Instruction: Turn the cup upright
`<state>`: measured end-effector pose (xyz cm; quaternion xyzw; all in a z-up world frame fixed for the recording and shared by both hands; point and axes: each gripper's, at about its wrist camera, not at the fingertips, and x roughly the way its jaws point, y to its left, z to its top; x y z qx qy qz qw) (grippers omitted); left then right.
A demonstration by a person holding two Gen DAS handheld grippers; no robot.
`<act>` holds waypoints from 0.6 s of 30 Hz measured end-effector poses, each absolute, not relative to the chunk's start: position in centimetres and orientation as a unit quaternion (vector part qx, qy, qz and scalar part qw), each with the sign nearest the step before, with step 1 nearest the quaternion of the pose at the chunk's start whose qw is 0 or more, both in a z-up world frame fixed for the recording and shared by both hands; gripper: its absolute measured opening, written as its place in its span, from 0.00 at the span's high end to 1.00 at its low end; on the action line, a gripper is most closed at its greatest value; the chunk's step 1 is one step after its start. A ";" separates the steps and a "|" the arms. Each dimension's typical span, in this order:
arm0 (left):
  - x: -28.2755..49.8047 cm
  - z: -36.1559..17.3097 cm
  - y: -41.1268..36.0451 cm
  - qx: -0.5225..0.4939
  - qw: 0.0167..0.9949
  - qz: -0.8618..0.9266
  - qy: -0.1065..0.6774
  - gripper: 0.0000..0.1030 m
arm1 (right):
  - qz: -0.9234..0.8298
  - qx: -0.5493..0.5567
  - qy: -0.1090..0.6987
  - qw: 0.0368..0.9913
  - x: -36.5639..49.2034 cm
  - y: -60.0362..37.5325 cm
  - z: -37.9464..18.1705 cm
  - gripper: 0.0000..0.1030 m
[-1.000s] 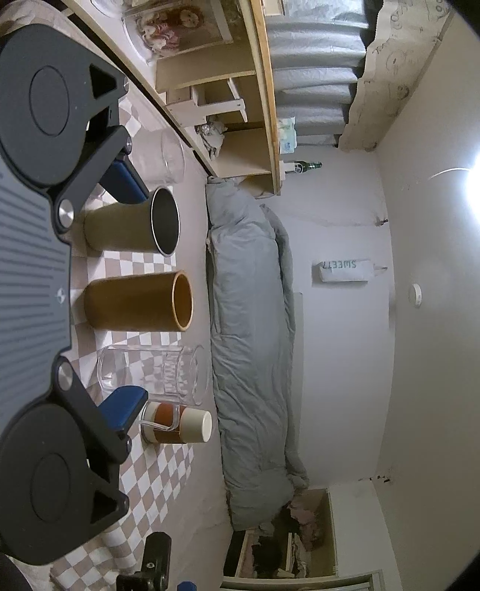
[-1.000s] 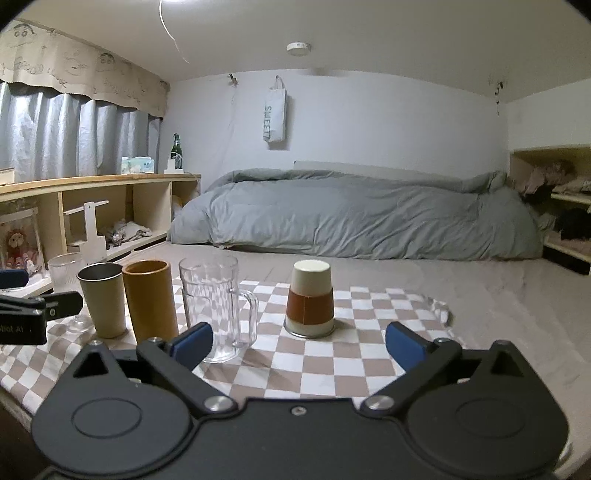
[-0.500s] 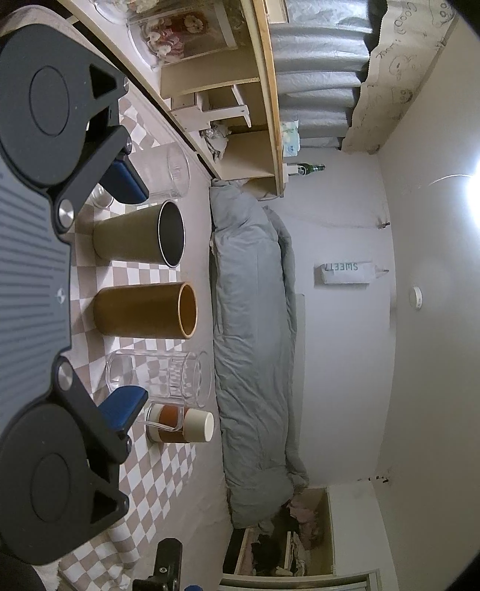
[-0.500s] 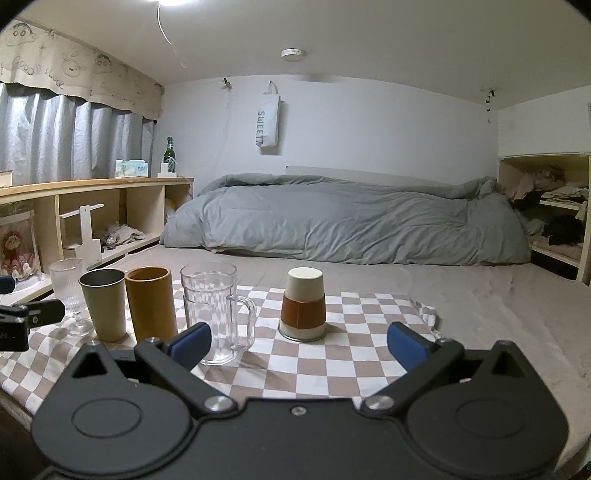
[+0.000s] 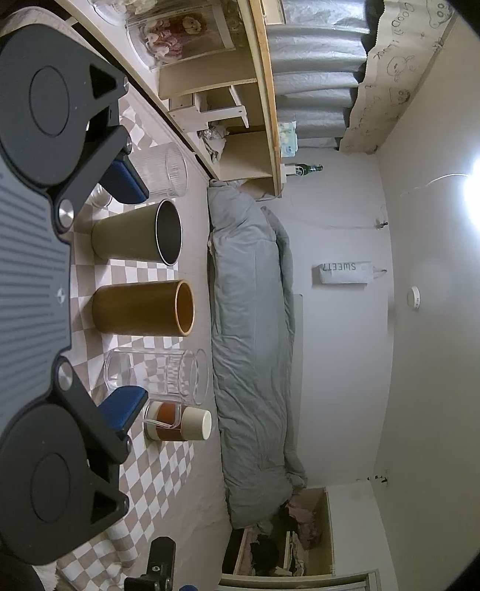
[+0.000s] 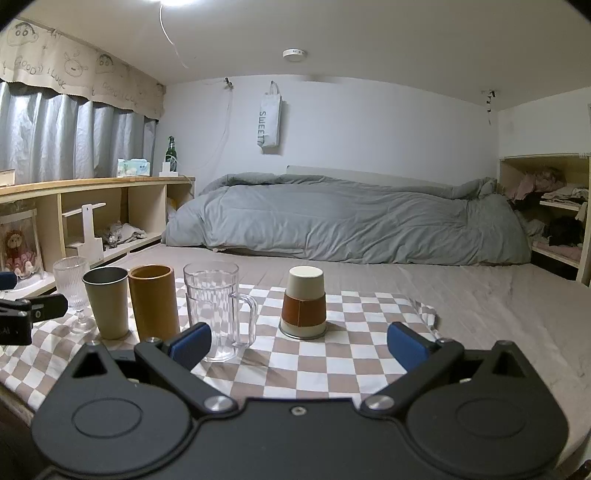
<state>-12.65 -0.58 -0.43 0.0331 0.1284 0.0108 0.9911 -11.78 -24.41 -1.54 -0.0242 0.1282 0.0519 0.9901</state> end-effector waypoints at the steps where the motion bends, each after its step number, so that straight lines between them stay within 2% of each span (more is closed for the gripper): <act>1: -12.6 -0.4 -0.6 0.032 0.991 0.011 0.128 0.00 | 0.052 -0.024 0.129 0.990 -11.7 -24.4 -1.5 0.00; 18: -12.7 -0.4 -0.7 0.031 0.991 0.010 0.128 0.00 | 0.053 -0.023 0.126 0.990 -12.1 -24.4 -1.5 0.00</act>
